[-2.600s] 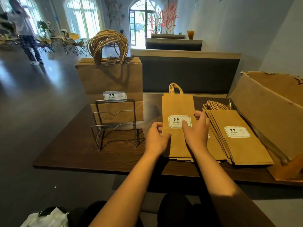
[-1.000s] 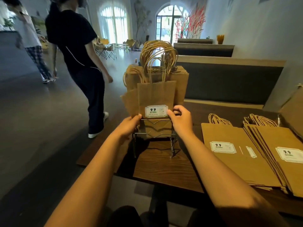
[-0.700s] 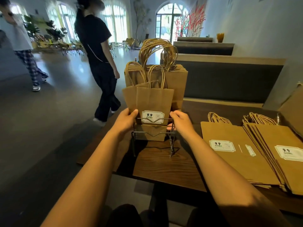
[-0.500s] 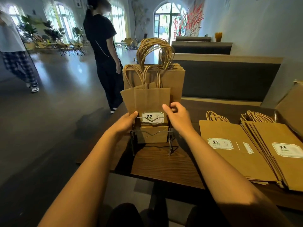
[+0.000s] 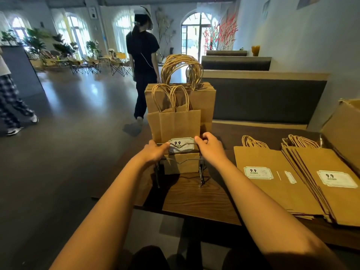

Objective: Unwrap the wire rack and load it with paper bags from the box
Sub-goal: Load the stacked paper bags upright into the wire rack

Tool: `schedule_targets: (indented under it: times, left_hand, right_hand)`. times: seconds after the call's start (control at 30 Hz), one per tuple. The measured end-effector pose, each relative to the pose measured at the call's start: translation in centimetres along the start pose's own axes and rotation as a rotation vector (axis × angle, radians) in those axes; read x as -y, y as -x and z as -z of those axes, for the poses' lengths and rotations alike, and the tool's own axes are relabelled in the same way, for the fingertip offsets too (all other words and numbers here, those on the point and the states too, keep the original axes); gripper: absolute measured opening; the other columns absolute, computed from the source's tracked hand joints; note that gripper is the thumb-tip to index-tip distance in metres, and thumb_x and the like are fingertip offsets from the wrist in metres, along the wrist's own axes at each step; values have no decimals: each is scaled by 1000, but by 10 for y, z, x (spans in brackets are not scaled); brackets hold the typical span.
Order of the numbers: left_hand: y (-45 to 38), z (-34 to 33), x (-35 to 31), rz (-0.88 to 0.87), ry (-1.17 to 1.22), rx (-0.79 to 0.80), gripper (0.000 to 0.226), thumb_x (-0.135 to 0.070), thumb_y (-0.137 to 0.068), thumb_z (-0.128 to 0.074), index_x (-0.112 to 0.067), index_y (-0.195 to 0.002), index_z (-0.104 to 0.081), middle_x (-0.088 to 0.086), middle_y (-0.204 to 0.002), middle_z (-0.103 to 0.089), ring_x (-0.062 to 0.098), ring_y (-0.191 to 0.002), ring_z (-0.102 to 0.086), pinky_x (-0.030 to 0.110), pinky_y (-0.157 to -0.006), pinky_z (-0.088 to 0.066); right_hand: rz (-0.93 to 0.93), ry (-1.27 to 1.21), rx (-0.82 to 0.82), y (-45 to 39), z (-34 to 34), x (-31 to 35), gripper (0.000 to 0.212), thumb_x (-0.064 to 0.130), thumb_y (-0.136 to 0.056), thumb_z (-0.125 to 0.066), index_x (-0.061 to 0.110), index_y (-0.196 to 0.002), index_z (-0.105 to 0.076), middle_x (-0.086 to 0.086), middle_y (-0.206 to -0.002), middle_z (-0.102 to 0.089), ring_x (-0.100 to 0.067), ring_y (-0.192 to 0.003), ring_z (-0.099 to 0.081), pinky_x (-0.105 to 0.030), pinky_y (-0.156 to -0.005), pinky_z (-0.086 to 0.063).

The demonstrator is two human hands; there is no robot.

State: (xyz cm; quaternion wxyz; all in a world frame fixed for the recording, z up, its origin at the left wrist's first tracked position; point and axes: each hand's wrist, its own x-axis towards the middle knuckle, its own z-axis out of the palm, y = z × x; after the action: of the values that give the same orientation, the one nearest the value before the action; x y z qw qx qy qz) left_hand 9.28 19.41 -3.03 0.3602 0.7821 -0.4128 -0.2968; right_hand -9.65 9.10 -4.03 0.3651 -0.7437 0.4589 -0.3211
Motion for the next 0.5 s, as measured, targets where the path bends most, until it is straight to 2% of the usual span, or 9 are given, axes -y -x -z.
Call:
schedule_targets:
  times: [0.1, 0.2, 0.27, 0.33, 0.37, 0.5]
  left_hand:
    - [6, 8, -1, 13, -95, 26, 64, -48, -107, -44, -3, -151, -38, 18, -151, -48, 35, -134, -50, 42, -113, -40]
    - [13, 9, -6, -1, -163, 33, 57, -48, -108, -39, -5, -144, -51, 15, -143, -56, 32, -127, -55, 40, -110, -42]
    - [23, 8, -14, -8, -205, 53, 55, -46, -109, -38, -6, -143, -53, 13, -136, -57, 29, -116, -57, 37, -100, -45]
    - [29, 7, -20, -9, -242, 61, 53, -46, -109, -38, -6, -139, -55, 11, -122, -57, 23, -97, -56, 34, -86, -45]
    - [31, 8, -22, -1, -266, 61, 51, -45, -109, -40, -6, -136, -56, 9, -116, -56, 22, -94, -55, 34, -85, -45]
    - [32, 13, -25, 4, -456, -12, 40, -47, -104, -50, -11, -114, -63, 7, -117, -64, 25, -101, -60, 38, -87, -48]
  right_hand:
    - [21, -6, 5, 5, 4, 3, 44, 39, -103, -54, 13, -139, -51, 4, -100, -59, -13, -93, -58, -39, -93, -53]
    - [36, -21, 18, 5, 8, 2, 44, 39, -102, -57, 16, -138, -50, -3, -112, -67, -18, -102, -65, -41, -93, -57]
    - [37, -25, 7, 6, 10, 3, 46, 39, -101, -59, 16, -139, -51, -3, -117, -66, -18, -107, -64, -36, -92, -55]
    - [53, -30, -11, 7, 13, 5, 43, 39, -100, -60, 17, -136, -54, 0, -111, -67, -16, -104, -63, -35, -91, -55]
    - [63, -32, -16, 8, 14, 6, 40, 38, -99, -61, 18, -133, -56, 1, -105, -68, -15, -101, -64, -36, -91, -55]
    - [69, -49, -40, 11, 20, 7, 29, 33, -99, -63, 20, -124, -59, 9, -91, -64, -11, -94, -61, -36, -91, -54]
